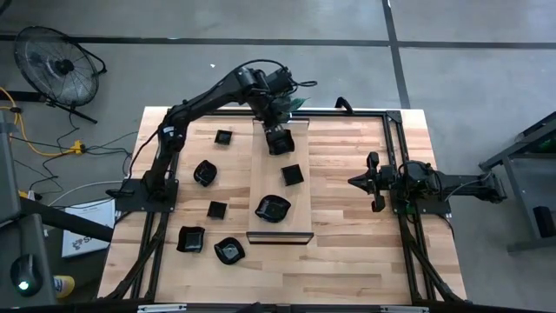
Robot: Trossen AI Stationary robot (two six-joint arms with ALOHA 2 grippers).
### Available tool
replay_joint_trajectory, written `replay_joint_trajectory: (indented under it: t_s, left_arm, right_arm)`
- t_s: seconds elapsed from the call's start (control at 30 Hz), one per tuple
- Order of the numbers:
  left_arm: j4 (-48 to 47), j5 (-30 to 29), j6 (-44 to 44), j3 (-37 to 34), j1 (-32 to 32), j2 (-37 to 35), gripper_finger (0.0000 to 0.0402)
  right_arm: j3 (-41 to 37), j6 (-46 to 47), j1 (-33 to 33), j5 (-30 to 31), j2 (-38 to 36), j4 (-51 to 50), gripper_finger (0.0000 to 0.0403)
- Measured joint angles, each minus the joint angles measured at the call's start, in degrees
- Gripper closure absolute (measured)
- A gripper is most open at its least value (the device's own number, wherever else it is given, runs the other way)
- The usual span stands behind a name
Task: Pick & Place Mini shaped plates
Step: Stack the black square plate on top of the black square plate on the shelf
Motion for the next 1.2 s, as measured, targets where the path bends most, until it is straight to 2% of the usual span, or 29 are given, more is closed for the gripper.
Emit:
replay_joint_trajectory:
  t_s: [0.27,0.43,0.57,0.67,0.83,0.97,1.2]
  left_arm:
    - [-7.0,-0.2,-1.0,-0.4,-1.0,-6.1,0.0307]
    - [-6.8,0.2,-2.8,-7.5,-2.6,-14.4,0.0307]
    - [-3.9,-3.7,-5.3,-18.1,-4.3,-21.9,0.0307]
    - [0.7,-6.4,-8.3,-29.6,-5.0,-28.9,0.0307]
    - [10.1,-5.7,-14.3,-49.9,-7.1,-40.9,0.0307]
    - [16.4,-5.6,-20.3,-63.6,-9.6,-49.3,0.0307]
    - [21.2,-7.4,-30.9,-79.4,-11.6,-58.6,0.0307]
  right_arm:
    - [0.0,0.0,0.0,0.0,0.0,0.0,0.0391]
    - [0.0,0.0,0.0,0.0,0.0,0.0,0.0391]
    - [0.0,0.0,0.0,0.0,0.0,0.0,0.0391]
    - [0.0,0.0,0.0,0.0,0.0,0.0,0.0391]
    - [0.0,0.0,0.0,0.0,0.0,0.0,0.0391]
    - [0.0,0.0,0.0,0.0,0.0,0.0,0.0391]
    - [0.0,0.0,0.0,0.0,0.0,0.0,0.0391]
